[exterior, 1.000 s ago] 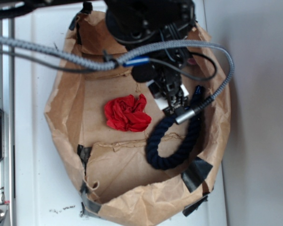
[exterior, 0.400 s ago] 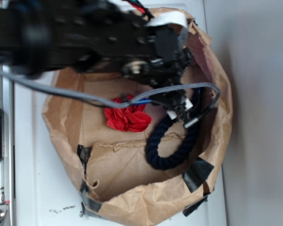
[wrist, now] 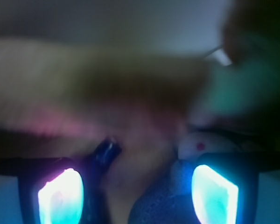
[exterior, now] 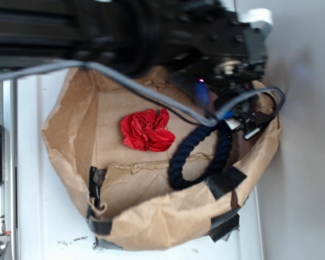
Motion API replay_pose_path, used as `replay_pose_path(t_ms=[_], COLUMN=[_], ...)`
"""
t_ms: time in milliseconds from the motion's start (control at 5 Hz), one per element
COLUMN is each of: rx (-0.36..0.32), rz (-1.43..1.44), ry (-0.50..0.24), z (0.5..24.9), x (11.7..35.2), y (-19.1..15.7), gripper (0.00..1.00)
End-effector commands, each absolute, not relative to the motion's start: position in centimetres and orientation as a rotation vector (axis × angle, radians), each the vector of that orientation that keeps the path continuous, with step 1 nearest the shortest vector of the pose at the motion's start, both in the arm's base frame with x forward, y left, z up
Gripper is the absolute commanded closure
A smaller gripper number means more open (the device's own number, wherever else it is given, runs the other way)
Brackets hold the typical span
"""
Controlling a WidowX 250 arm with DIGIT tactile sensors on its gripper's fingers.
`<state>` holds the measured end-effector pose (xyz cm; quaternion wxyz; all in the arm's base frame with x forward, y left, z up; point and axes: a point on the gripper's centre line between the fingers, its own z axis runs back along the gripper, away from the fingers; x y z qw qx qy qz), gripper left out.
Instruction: Grab the gray animal.
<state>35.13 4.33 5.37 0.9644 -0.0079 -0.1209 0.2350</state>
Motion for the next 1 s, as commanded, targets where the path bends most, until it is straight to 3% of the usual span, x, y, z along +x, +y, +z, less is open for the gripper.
replay_pose_path(t_ms=[0, 400, 600, 800], rx=[0.033, 0.026, -0.017, -0.056], rz=[0.552, 0.522, 0.497, 0.451], ry=[-0.290, -0.317, -0.326, -0.348], z=[5.1, 5.8, 7.5, 9.3], x=[36.8, 35.9, 34.3, 32.4], y=[6.4, 6.2, 6.2, 6.3], gripper=[1.00, 1.00, 0.67, 0.00])
